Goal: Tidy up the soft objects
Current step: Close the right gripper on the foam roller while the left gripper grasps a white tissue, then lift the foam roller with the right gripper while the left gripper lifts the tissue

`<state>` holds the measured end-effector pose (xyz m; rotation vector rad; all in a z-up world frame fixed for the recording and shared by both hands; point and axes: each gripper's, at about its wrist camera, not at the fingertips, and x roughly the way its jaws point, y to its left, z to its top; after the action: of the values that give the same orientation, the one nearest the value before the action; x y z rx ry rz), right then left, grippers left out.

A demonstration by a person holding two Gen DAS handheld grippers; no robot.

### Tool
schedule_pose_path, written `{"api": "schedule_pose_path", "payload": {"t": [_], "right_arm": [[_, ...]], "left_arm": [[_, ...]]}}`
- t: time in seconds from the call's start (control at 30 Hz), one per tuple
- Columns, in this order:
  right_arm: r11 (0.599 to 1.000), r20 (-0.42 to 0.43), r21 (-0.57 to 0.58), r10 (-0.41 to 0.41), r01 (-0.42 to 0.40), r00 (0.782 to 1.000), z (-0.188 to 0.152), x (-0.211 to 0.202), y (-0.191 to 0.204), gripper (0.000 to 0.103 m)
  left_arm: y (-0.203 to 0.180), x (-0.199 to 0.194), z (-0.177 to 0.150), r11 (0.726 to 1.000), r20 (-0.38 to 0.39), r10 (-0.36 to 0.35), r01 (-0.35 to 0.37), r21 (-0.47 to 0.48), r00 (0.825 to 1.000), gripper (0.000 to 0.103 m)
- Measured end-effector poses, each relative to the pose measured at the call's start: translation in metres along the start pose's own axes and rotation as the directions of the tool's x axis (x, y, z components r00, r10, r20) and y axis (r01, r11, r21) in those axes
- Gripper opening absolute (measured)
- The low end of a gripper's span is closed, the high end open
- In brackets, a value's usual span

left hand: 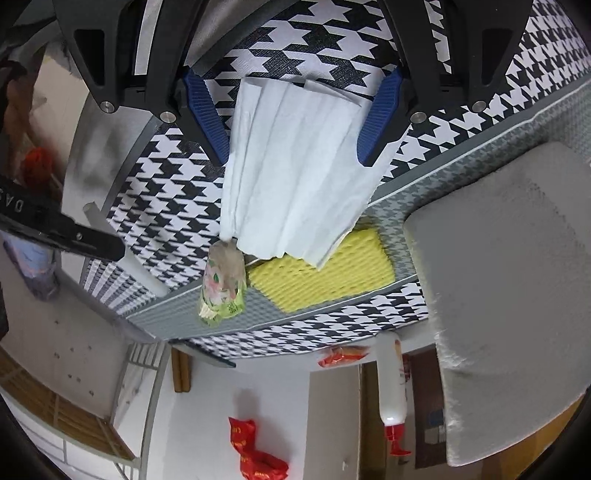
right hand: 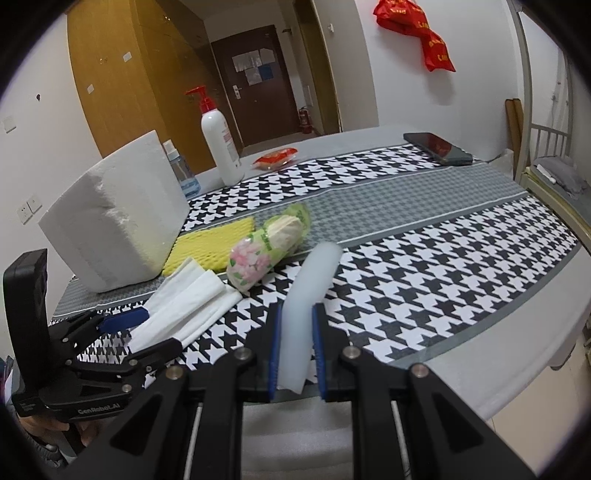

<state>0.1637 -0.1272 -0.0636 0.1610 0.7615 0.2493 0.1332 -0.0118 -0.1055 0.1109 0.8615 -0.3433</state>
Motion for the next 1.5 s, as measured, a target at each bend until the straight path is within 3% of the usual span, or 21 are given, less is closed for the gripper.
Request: {"api": "schedule_pose_path", "payload": {"t": [0.1,0.27,0.43,0.87,1.23,1.5], "right_arm": [[1.0,0.004,-0.002,0.004,-0.004,1.0,0.0,-0.002,-0.001,0.02],[1.0,0.013,0.002,0.012,-0.012,1.0,0.0,-0.006,-0.005,0.02],[1.0,0.021,0.007,0.022,-0.022,1.0,0.001,-0.009,-0.01,0.02],[0.999,0.048,0.006,0.052,-0.052,0.998,0.004,-0.02,-0.016,0.02],[0.996,0.092,-0.029,0.084,-0.081,0.992,0.014,-0.036,-0.009,0.02],[0.988,0.116,-0.09,0.139,-0.129,0.984,0.023,-0.044,0.007,0.02]], "left_arm": [[-0.006,0.001,0.0,0.999,-0.007,0.036,-0.036,0.03,0.999,0.069],[-0.006,0.0,0.003,0.998,-0.007,0.048,-0.047,0.033,0.999,0.031],[-0.012,0.0,0.002,0.998,0.006,0.042,-0.042,0.051,0.999,0.01],[-0.01,-0.038,0.004,1.0,0.119,-0.005,0.007,-0.018,0.993,0.007],[-0.007,-0.077,0.013,0.999,0.248,-0.001,0.015,-0.051,0.969,0.007],[0.004,-0.098,0.011,0.99,0.325,0.078,-0.036,-0.135,0.943,0.007]]}}
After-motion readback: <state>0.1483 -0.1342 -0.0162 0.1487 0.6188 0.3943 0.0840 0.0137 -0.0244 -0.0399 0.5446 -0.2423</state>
